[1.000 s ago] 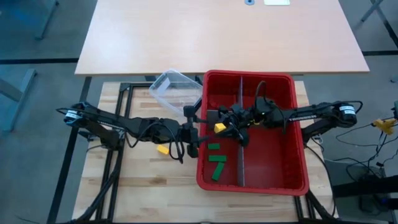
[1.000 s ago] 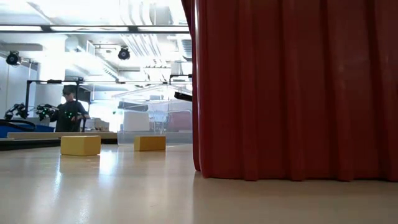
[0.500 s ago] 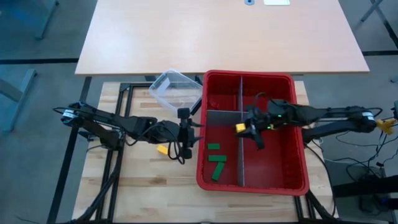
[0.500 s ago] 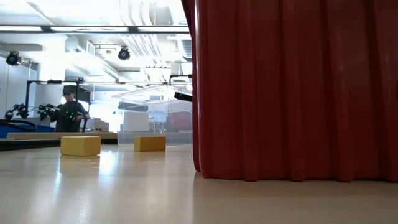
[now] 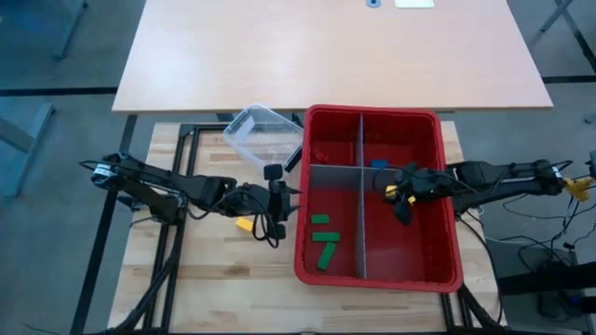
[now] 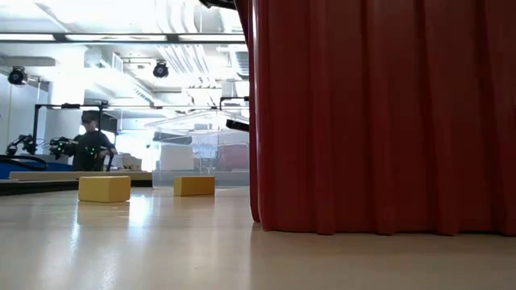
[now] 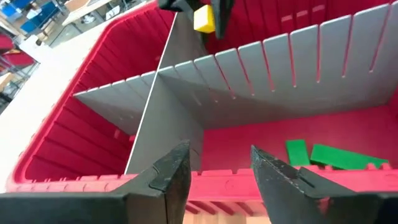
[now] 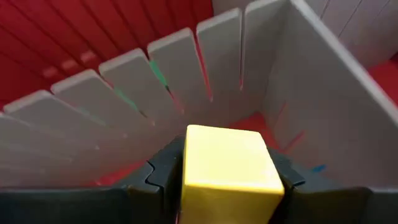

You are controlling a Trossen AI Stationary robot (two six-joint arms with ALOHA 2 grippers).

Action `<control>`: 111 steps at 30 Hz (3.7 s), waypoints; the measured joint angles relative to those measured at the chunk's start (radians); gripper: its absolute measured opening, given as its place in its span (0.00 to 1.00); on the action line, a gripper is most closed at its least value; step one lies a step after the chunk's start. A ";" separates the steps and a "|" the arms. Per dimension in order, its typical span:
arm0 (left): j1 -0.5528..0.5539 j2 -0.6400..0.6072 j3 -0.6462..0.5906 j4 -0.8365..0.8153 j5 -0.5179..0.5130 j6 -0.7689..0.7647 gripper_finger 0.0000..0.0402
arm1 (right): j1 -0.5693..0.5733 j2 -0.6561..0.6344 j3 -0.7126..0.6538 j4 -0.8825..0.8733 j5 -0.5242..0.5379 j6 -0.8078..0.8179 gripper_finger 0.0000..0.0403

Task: Sort blocks
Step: Put the center yellow block into the bottom right of the red bin, then put the top yellow block into the bottom right of the red bin

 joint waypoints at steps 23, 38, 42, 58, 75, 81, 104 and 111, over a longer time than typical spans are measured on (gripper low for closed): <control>-0.026 -0.112 -0.098 -0.158 -0.046 -0.235 0.32 | 0.111 -0.170 -0.064 0.360 0.036 -0.242 0.33; -0.033 -0.520 -0.721 0.285 -0.045 -0.496 0.33 | 0.380 -0.343 -0.330 0.919 0.114 -0.533 0.20; -0.033 -0.525 -0.781 0.291 -0.046 -0.590 0.34 | 0.380 -0.347 -0.343 0.961 0.118 -0.565 0.18; 0.027 -0.331 -0.841 0.428 -0.118 -0.633 0.44 | 0.370 -0.344 -0.340 0.979 0.643 -0.733 0.26; 0.253 -0.011 -0.823 0.581 0.040 -0.659 0.69 | 0.292 -0.344 -0.336 0.985 0.650 -0.734 0.67; 0.270 0.057 -0.793 0.602 0.071 -0.659 0.70 | 0.250 -0.337 -0.333 0.992 0.655 -0.742 0.69; 0.272 0.229 -0.666 0.614 0.111 -0.567 0.27 | 0.234 -0.310 -0.332 0.984 0.654 -0.671 0.62; 0.253 0.191 -0.667 0.607 0.141 -0.578 0.27 | 0.234 -0.310 -0.332 0.981 0.628 -0.628 0.60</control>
